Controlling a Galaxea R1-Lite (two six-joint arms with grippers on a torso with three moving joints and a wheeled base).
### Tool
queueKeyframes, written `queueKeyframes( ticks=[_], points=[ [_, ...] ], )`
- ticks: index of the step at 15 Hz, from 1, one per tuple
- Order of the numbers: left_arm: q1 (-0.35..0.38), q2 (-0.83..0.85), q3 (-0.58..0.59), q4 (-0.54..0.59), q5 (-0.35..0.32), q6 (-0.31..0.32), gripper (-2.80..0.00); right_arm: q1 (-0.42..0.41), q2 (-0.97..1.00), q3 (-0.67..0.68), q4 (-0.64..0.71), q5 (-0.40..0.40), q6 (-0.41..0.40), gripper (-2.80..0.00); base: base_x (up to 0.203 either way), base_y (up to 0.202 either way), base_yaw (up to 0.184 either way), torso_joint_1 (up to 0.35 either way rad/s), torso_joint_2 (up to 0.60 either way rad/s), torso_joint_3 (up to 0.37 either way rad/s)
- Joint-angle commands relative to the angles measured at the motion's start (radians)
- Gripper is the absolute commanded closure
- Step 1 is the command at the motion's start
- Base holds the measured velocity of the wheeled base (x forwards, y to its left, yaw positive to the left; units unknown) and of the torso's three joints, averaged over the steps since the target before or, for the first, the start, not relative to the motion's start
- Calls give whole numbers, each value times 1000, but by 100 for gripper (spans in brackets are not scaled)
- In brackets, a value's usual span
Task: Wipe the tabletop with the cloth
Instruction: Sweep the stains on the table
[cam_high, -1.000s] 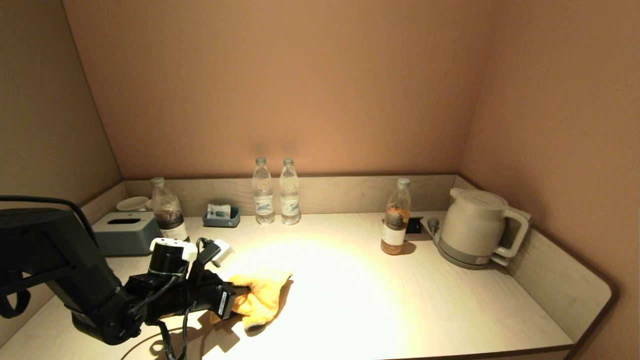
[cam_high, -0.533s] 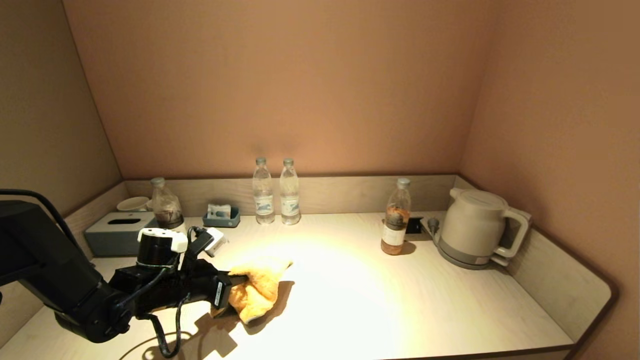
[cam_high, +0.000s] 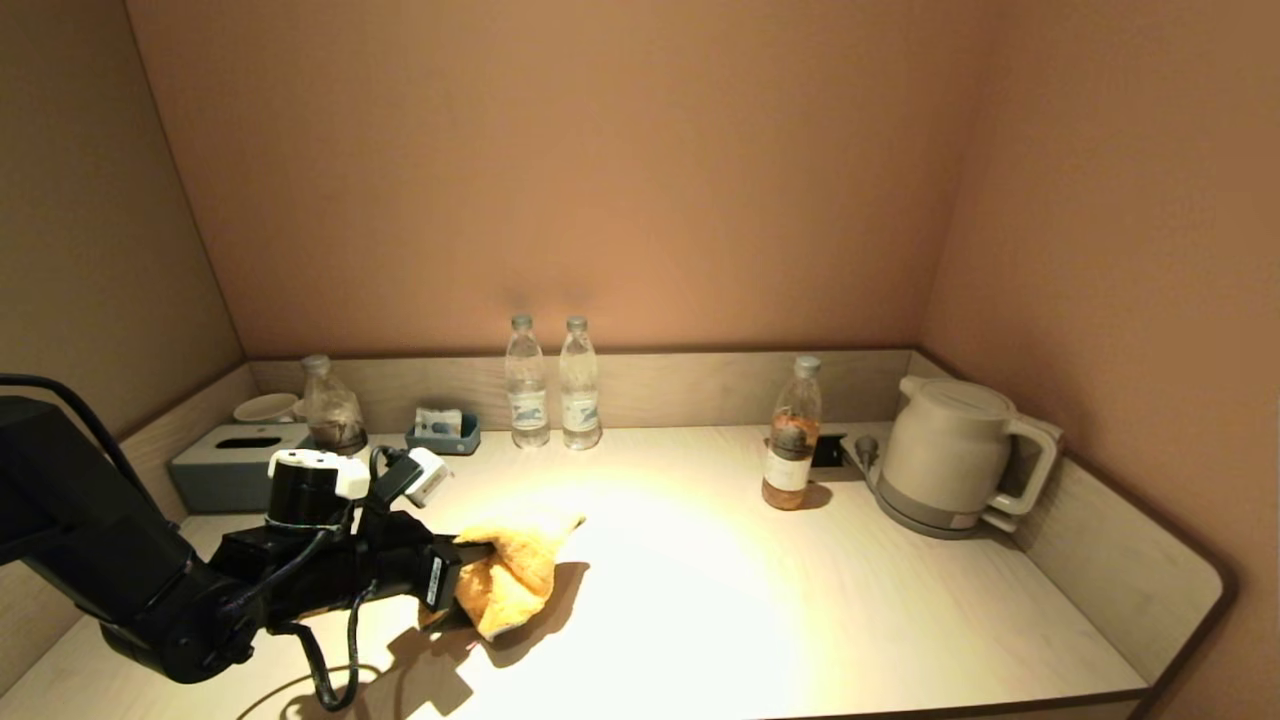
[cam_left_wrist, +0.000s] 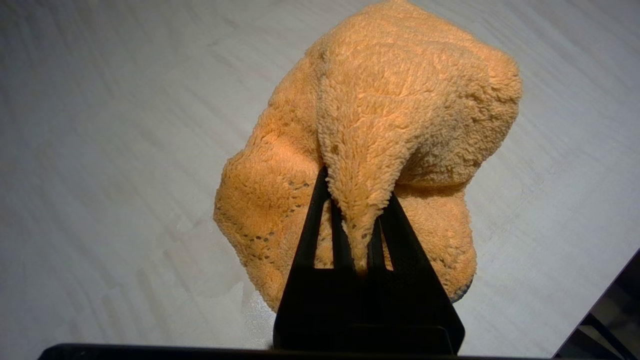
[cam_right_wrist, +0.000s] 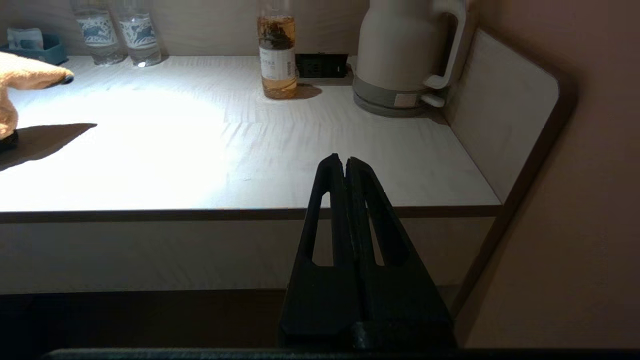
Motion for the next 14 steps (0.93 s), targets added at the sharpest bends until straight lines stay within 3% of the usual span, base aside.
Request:
queueKeyframes(
  ticks=[1,9,11,14],
  points=[
    [0,-1,-2,-6,-2,1,0,0,0,10,-40,-6,-38,0,0,0,0,0,0,0],
    [5,-53,-10,-4,7,-3,0,0,0,10,-37,-8,-17,0,0,0,0,0,0,0],
    [13,-85,-12,-5,63,-5,0,0,0,10,-37,-8,-17,0,0,0,0,0,0,0],
    [40,-136,-25,-4,249,-6,0,0,0,10,-37,-8,-17,0,0,0,0,0,0,0]
  ],
)
